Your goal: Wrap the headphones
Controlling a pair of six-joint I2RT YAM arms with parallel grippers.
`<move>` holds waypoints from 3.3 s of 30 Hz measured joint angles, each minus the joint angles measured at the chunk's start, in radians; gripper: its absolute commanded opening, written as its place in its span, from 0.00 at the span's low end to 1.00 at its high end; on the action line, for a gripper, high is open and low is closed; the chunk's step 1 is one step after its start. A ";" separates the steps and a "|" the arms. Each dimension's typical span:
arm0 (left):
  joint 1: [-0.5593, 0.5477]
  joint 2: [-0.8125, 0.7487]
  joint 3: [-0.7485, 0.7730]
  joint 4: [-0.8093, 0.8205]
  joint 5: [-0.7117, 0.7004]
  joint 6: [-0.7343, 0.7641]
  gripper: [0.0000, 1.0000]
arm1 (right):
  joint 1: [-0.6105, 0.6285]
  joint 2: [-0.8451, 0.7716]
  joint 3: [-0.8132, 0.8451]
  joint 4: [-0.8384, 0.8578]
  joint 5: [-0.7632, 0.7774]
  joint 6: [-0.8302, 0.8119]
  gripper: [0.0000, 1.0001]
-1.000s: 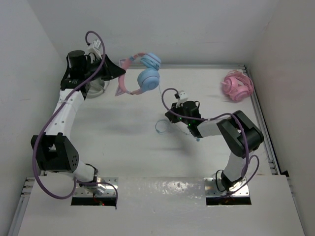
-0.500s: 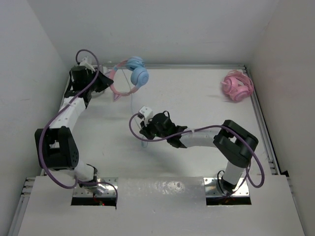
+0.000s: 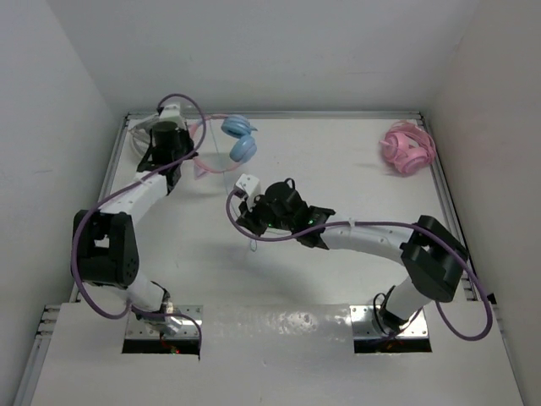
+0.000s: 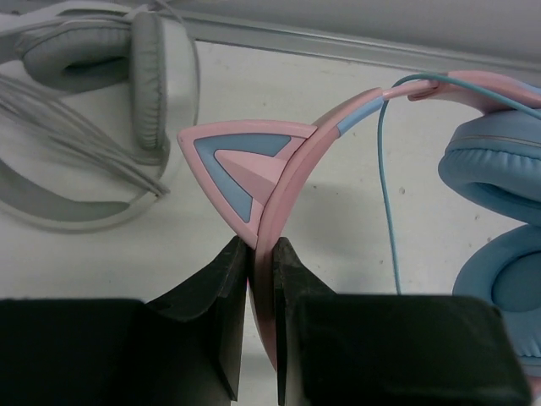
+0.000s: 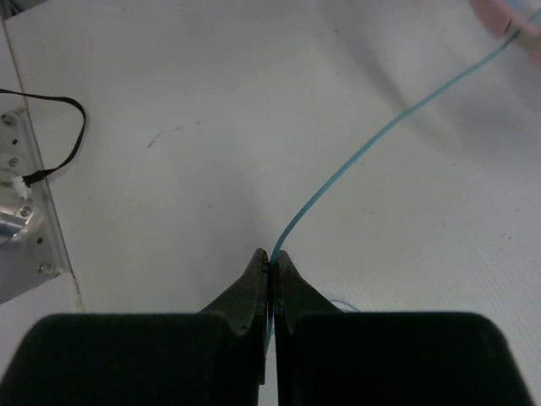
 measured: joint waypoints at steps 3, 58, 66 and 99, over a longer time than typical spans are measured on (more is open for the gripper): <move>-0.056 0.016 -0.033 0.042 -0.032 0.085 0.00 | 0.000 -0.035 0.026 -0.048 -0.015 -0.021 0.00; -0.435 -0.117 -0.082 0.008 -0.041 0.919 0.00 | -0.375 -0.105 0.134 -0.295 0.357 -0.585 0.00; -0.451 -0.117 0.013 -0.150 0.122 0.853 0.00 | -0.536 -0.103 0.103 -0.104 0.073 -0.585 0.00; -0.452 -0.118 0.224 -0.645 0.333 0.497 0.00 | -0.651 0.018 -0.142 0.323 -0.310 -0.311 0.64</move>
